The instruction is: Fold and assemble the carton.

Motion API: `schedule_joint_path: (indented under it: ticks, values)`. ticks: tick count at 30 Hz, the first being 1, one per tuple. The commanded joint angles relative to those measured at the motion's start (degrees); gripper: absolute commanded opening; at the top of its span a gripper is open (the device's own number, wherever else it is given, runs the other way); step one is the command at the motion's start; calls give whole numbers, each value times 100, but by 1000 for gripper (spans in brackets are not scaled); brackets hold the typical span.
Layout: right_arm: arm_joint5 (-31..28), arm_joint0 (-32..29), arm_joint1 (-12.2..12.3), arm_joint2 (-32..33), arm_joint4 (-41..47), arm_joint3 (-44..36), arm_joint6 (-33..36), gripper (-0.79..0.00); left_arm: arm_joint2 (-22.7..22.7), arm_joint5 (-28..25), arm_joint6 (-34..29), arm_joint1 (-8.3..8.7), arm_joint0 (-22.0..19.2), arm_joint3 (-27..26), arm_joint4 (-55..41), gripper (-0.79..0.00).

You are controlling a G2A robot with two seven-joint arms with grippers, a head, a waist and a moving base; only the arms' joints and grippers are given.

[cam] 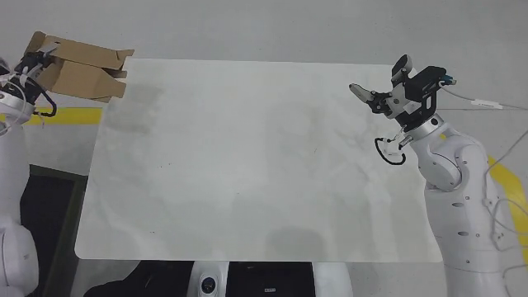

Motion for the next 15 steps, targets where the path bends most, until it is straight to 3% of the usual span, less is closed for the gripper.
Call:
schedule_joint_path:
  ticks: [1, 15]
  values:
    - [0, 0, 0, 0, 0, 0, 0, 0, 113, -25, -53, -41, -102, -98, 53, -785]
    - [0, 0, 0, 0, 0, 0, 0, 0, 1391, -365, -552, -553, -942, -565, 466, -785]
